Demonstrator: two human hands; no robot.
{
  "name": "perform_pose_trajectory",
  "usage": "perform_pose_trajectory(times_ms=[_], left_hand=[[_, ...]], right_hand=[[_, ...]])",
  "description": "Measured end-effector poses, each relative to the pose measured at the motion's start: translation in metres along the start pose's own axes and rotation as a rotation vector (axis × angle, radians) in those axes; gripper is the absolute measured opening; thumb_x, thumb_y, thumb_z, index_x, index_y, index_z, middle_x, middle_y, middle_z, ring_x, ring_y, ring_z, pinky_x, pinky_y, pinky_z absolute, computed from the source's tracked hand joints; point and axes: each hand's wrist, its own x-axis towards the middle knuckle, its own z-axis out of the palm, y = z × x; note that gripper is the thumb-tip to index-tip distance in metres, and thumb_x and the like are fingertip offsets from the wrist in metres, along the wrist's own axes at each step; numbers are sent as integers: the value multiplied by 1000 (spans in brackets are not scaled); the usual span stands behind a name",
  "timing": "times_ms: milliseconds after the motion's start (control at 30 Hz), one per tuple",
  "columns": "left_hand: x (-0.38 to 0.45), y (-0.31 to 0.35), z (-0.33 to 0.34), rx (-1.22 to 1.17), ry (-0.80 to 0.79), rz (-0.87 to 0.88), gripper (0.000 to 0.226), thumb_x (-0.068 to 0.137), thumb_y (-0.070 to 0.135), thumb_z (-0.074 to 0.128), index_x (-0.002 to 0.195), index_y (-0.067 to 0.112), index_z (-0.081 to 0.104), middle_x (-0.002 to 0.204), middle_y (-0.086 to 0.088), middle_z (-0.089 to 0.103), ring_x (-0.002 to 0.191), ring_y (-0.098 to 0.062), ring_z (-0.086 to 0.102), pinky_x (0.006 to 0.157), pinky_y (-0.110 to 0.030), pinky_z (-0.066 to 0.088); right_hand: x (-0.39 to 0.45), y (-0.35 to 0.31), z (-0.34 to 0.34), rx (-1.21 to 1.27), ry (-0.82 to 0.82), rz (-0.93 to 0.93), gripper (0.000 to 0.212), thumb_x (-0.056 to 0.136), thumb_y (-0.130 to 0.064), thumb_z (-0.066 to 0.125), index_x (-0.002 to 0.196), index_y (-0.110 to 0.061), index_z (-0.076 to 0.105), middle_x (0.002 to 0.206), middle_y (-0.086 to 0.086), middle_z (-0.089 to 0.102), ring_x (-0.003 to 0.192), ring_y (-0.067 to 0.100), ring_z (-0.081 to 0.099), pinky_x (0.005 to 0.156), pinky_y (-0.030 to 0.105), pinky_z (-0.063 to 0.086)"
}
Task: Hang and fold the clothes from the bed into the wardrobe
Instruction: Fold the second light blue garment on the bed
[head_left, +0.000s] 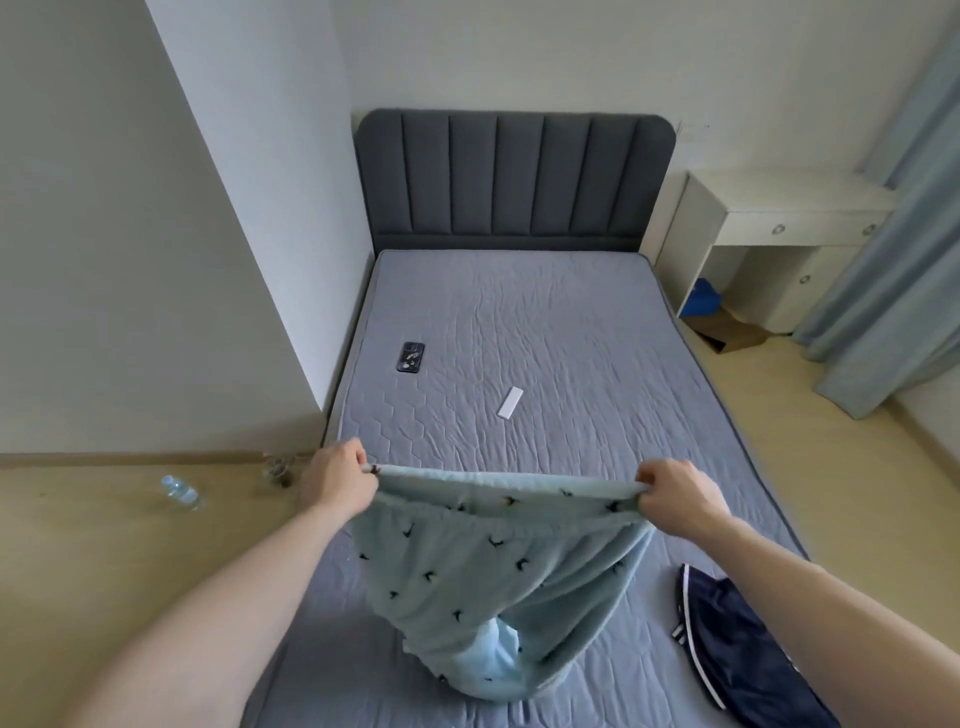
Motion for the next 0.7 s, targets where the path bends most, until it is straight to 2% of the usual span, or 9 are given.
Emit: perform_pose_trajectory(times_ms=[133,233,300,367,433,500,600,667,700], left_hand=[[57,61,-94,-134,117,-18,18,86,12,56,93,25,65,94,0,62,84,-28,58,72,-31,49],[89,117,-176,-448,225,-69,31,81,13,47,97,21,72,95,-6,72,78,-33,72,77,-38,62],[96,148,-226,-633,327,-56,42,75,20,44,105,19,74,105,-5,73,87,-32,72,84,-40,62],[97,175,-272,-739,408,9,41,82,19,44,112,21,72,111,1,68,98,-25,64,90,-33,57],[91,193,-311,-849,457,82,40,86,15,42,112,23,71,111,4,67,102,-21,61,91,-31,56],[84,204,-339,-931,495,166,35,84,16,42,103,27,69,108,8,68,107,-18,63,89,-29,57],[63,208,-355,-884,572,296,20,89,19,48,96,31,62,103,15,64,100,-9,58,71,-12,44],[53,202,-343,-810,600,361,14,91,22,52,96,28,64,98,16,64,96,-8,57,67,-10,40],[48,196,-330,-769,595,378,11,92,24,54,95,24,65,97,13,65,94,-10,56,67,-13,40]], right_hand=[[51,-12,-88,109,224,-13,15,82,-13,55,76,-22,67,74,3,67,67,24,65,65,41,62],[79,-35,-166,328,421,-37,21,80,-7,53,80,-20,70,77,8,70,72,30,69,70,48,64],[87,-52,-216,470,537,-67,26,81,-4,49,82,-19,71,80,11,72,73,32,72,72,47,65],[84,-69,-261,558,680,-127,32,80,-5,43,87,-18,72,86,12,72,79,32,70,75,43,63],[74,-81,-299,584,809,-207,40,78,-4,40,97,-12,73,94,13,72,87,28,65,78,36,57],[59,-91,-326,618,896,-284,44,75,-3,38,100,-8,73,94,12,71,89,24,62,78,32,53],[40,-96,-342,663,958,-363,43,71,-3,36,96,-7,72,89,8,69,84,19,59,70,24,49],[34,-91,-329,646,947,-385,40,71,-4,37,91,-8,71,85,8,69,82,21,60,67,21,48],[33,-87,-316,634,924,-393,38,70,-5,38,89,-10,70,83,8,69,82,24,62,68,26,52]])
